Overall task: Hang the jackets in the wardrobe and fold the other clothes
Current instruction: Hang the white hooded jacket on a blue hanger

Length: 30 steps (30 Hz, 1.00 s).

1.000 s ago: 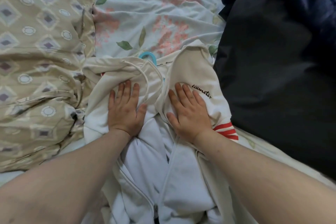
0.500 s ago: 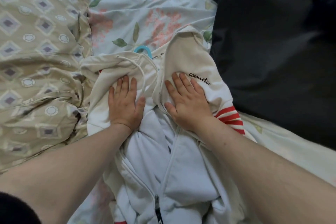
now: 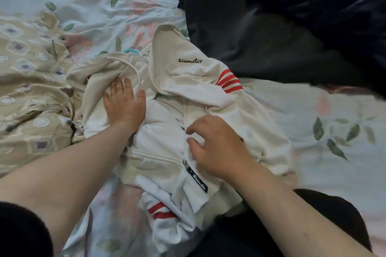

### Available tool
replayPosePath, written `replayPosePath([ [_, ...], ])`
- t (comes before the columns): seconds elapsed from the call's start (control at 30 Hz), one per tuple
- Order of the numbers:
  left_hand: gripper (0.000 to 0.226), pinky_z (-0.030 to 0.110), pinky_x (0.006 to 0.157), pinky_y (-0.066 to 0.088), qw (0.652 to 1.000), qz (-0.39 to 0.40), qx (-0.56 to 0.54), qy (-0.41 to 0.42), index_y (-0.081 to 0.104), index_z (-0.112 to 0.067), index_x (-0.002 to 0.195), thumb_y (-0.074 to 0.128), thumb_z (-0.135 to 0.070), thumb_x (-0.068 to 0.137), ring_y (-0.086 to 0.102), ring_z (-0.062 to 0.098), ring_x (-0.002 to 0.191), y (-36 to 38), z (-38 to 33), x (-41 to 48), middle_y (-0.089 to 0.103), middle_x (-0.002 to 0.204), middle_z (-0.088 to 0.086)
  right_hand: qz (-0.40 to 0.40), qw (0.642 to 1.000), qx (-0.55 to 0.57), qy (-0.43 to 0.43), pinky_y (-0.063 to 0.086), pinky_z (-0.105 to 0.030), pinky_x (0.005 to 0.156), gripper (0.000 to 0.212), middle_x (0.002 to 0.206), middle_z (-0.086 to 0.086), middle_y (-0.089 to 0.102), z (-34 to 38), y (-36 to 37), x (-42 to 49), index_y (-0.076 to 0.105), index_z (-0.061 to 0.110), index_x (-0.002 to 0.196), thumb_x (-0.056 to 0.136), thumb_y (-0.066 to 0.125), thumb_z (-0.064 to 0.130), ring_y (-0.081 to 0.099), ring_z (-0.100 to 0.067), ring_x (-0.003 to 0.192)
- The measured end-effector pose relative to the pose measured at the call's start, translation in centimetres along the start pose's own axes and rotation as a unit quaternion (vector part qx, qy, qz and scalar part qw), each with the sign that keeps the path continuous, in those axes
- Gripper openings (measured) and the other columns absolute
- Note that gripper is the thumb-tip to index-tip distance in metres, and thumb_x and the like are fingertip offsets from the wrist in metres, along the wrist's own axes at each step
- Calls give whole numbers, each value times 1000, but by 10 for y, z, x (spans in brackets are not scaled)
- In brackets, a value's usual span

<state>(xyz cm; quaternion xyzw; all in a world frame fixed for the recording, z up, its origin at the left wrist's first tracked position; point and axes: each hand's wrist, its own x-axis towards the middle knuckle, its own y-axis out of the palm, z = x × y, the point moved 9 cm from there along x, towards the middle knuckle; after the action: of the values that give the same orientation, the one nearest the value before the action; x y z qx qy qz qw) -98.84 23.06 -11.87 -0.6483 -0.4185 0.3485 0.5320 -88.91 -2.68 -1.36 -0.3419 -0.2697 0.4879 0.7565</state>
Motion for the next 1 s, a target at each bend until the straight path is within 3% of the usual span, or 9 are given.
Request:
replayPosePath([
  [0.17,50,48,116,26,971,2,-235,40,48,-3,139,48,-32,99,39,37,135,-56,-18,-32,47,144,21,29,986,19,162,46,-28,79,19,88,11,60,-22,16,-68,66,25,84,89,59,42,54,-8,87],
  [0.3,44,37,100,43,897,40,-224,378,70,-9,116,53,-38,87,58,28,113,-93,-86,-169,64,119,9,38,977,30,208,43,-22,67,18,84,9,62,-36,21,-89,65,24,82,93,53,30,55,-8,79],
  [0.4,33,29,87,48,856,119,-183,469,73,-18,112,62,-34,85,60,16,96,-79,-107,-228,64,103,-3,50,968,85,229,40,-10,63,19,81,17,65,-42,21,-90,62,38,75,90,58,27,57,4,76],
  [0.53,27,22,85,40,872,139,-169,437,73,-25,112,70,-31,86,54,13,96,-66,-111,-226,56,103,-4,50,961,125,242,39,-3,62,20,78,21,65,-45,24,-91,62,40,78,86,66,22,56,14,71],
  [0.67,21,28,80,42,877,158,-120,437,71,-23,109,67,-28,90,53,15,94,-56,-114,-227,52,101,-4,47,952,165,253,42,-4,64,27,77,13,67,-48,22,-96,64,38,80,82,67,12,59,13,67],
  [0.73,11,24,79,42,890,160,-191,383,71,-19,100,67,-20,90,55,10,89,-61,-111,-220,55,95,-6,40,950,171,258,42,-6,65,24,77,13,68,-50,21,-97,65,37,78,82,68,14,59,10,66],
  [0.8,8,22,77,46,896,176,-324,247,70,-17,87,66,-11,90,60,8,82,-64,-98,-205,64,83,-4,34,953,153,259,40,-6,61,12,77,16,67,-50,21,-96,66,36,76,82,71,27,59,9,69],
  [0.87,18,24,75,54,867,200,-436,137,72,-14,81,63,-2,90,66,10,75,-62,-87,-198,71,78,2,32,962,116,244,37,-10,60,15,73,18,63,-44,24,-92,64,34,73,82,71,43,56,5,68],
  [1.0,24,26,70,59,820,231,-520,62,72,-10,82,57,5,93,67,14,68,-62,-81,-199,73,72,4,21,968,105,226,37,-14,60,20,78,14,65,-31,34,-84,71,27,87,80,73,46,57,1,73],
])
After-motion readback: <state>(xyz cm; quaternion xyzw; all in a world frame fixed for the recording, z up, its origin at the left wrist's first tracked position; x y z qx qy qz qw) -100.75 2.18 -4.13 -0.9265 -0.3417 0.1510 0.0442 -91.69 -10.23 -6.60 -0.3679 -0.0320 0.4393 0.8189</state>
